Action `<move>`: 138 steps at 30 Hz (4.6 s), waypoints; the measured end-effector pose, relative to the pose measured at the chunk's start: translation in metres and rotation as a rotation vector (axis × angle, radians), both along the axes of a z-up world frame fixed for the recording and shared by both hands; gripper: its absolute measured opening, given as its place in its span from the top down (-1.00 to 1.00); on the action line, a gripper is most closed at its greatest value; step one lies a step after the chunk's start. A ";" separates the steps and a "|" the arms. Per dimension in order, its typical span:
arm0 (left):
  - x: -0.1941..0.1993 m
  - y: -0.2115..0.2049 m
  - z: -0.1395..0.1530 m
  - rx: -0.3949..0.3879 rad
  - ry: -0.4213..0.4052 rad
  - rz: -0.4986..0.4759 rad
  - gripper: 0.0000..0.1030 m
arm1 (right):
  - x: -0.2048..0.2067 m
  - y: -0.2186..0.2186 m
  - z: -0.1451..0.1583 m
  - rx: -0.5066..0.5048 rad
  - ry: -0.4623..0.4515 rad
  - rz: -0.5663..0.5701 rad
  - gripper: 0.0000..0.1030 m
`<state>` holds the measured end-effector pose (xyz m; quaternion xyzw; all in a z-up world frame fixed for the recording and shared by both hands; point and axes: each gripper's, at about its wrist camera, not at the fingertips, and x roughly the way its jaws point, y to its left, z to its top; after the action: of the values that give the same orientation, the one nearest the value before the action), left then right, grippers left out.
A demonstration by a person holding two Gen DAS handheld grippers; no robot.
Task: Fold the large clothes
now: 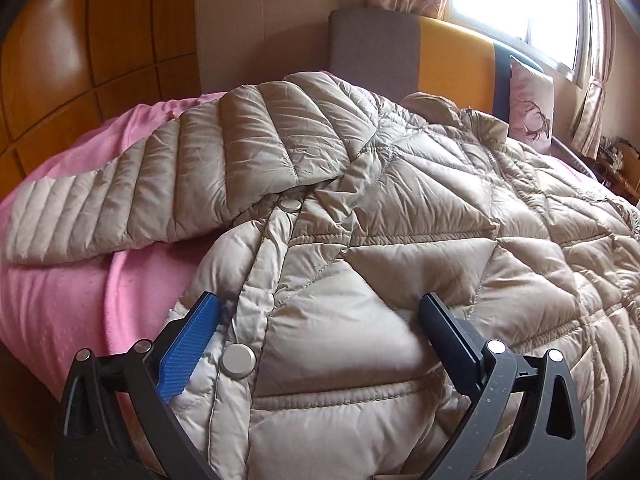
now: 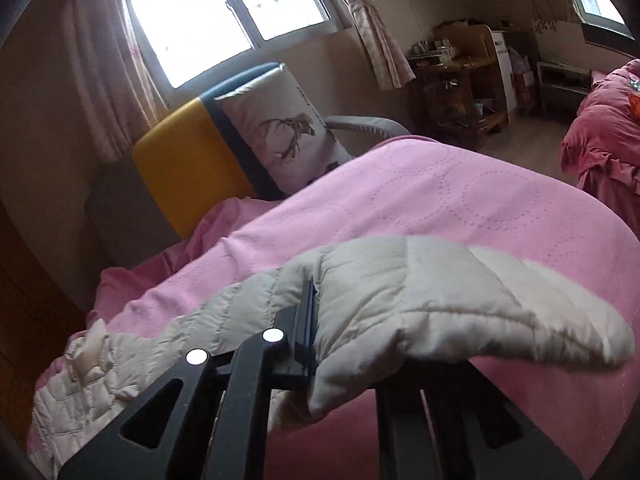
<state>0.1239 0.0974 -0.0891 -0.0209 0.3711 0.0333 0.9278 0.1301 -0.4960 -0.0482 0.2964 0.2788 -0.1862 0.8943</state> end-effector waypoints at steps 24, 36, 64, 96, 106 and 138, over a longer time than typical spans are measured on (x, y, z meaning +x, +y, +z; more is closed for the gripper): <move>0.098 0.100 -0.006 -0.235 0.191 0.196 -0.92 | 0.081 0.125 -0.055 0.488 0.053 0.357 0.56; 0.153 0.035 -0.004 -0.223 0.180 0.112 -0.92 | 0.081 0.066 -0.007 0.173 -0.061 0.201 0.81; 0.057 0.220 -0.001 -0.587 -0.022 0.611 -0.70 | 0.034 0.252 -0.037 -0.172 0.092 0.696 -0.93; 0.018 0.310 0.005 -0.824 -0.314 0.843 0.92 | 0.028 0.246 -0.033 -0.181 0.053 0.696 -0.96; 0.044 0.180 0.128 -0.601 -0.506 0.493 0.92 | 0.028 0.245 -0.033 -0.176 0.051 0.697 -0.96; 0.147 -0.197 0.038 -0.190 -0.013 -0.547 0.06 | 0.028 0.245 -0.034 -0.159 0.043 0.701 -0.96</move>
<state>0.2707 -0.0994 -0.0507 -0.0070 0.3582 -0.2535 0.8986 0.1584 -0.2509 -0.0823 0.1082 0.3671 0.1047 0.9179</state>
